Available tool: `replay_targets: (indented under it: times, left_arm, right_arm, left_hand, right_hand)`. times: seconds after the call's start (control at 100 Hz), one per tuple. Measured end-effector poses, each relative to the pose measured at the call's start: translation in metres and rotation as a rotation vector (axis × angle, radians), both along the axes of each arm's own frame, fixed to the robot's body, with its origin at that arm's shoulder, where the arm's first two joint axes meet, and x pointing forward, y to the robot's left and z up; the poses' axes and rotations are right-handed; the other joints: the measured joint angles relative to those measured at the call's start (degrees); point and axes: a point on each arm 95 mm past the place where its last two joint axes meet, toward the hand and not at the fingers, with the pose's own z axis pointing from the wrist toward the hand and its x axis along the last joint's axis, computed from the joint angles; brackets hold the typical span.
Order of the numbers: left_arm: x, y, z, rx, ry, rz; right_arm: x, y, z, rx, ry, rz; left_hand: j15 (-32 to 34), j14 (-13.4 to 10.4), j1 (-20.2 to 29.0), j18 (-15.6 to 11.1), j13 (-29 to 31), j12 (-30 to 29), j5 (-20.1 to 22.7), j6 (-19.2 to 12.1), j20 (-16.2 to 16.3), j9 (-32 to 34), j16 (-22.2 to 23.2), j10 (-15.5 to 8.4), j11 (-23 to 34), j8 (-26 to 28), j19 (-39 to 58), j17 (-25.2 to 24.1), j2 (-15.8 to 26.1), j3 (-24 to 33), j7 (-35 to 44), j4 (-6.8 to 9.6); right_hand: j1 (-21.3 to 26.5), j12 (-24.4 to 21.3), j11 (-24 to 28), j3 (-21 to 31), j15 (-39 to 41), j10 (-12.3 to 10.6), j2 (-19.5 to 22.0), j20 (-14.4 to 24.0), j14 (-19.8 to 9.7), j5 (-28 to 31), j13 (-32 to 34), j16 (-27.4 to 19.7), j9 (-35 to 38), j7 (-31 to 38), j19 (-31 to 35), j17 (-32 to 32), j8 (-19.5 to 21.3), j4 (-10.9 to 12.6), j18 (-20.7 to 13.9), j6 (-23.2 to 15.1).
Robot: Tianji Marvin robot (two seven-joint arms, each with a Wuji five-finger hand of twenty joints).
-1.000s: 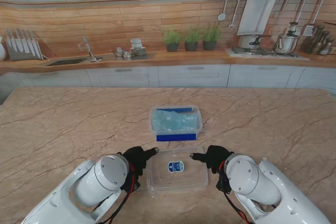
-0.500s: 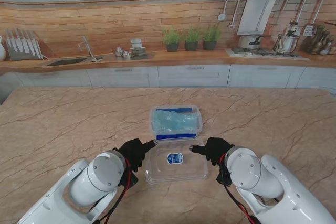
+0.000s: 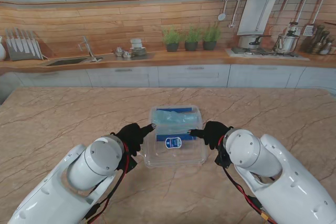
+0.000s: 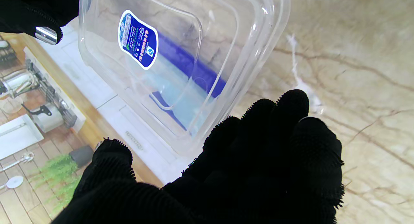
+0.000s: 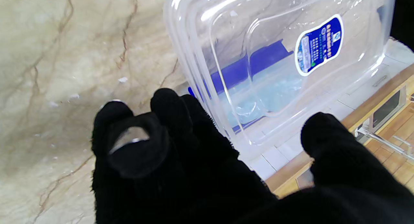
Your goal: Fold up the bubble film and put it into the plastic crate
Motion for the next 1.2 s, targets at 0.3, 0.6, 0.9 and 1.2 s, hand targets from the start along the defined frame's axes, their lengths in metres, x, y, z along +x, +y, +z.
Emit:
replay_targets:
  times: [0.3,0.6,0.9,1.2]
  left_arm:
    - [0.031,0.002,0.016,-0.011,-0.003,0.017]
    - [0.066,0.002,0.027,-0.022,0.023,0.015]
    - [0.104,0.000,0.025,-0.026,0.062,0.031]
    - [0.129,-0.003,0.019,-0.026,0.092,0.033]
  right_arm:
    - [0.035,0.002,0.018,0.007,0.009,-0.002]
    - [0.072,0.000,0.034,-0.001,0.023,-0.012]
    - [0.107,-0.002,0.031,-0.004,0.070,-0.029]
    - [0.122,-0.003,0.023,-0.020,0.097,-0.039]
  left_hand:
    - [-0.1,0.2,0.0,0.2,0.0,0.0,0.0,0.2,0.0,0.0,0.0,0.2,-0.5,0.0,0.0,0.0,0.0,0.0,-0.8,0.00]
    - [-0.1,0.2,0.0,0.2,0.0,0.0,0.0,0.2,0.0,0.0,0.0,0.2,-0.6,0.0,0.0,0.0,0.0,0.0,-0.8,0.00]
    - [-0.1,0.2,0.1,0.2,0.0,0.0,0.0,0.2,0.0,0.0,0.0,0.2,-0.6,0.0,0.0,0.0,0.0,0.0,-0.8,0.00]
    - [-0.1,0.2,0.1,0.2,0.0,0.0,0.0,0.2,0.0,0.0,0.0,0.2,-0.6,0.0,0.0,-0.1,0.0,0.0,-0.8,0.00]
  right_hand:
    - [0.0,0.0,0.0,0.0,0.0,0.2,0.0,0.0,0.3,0.0,0.0,0.0,0.0,0.0,0.0,0.0,0.0,0.0,0.3,0.2]
    - [0.0,0.0,-0.1,0.0,0.0,0.3,0.0,0.0,0.3,0.0,0.0,0.0,0.0,0.0,0.0,0.0,0.0,0.0,0.4,0.3]
    - [0.0,0.0,-0.1,0.0,0.0,0.3,0.0,0.0,0.3,0.0,0.0,0.0,0.0,0.0,0.0,0.0,0.0,0.0,0.4,0.3]
    - [0.0,0.0,-0.1,0.0,0.0,0.3,0.0,0.0,0.3,0.0,0.0,0.0,0.0,0.0,0.0,0.0,0.6,0.0,0.4,0.2]
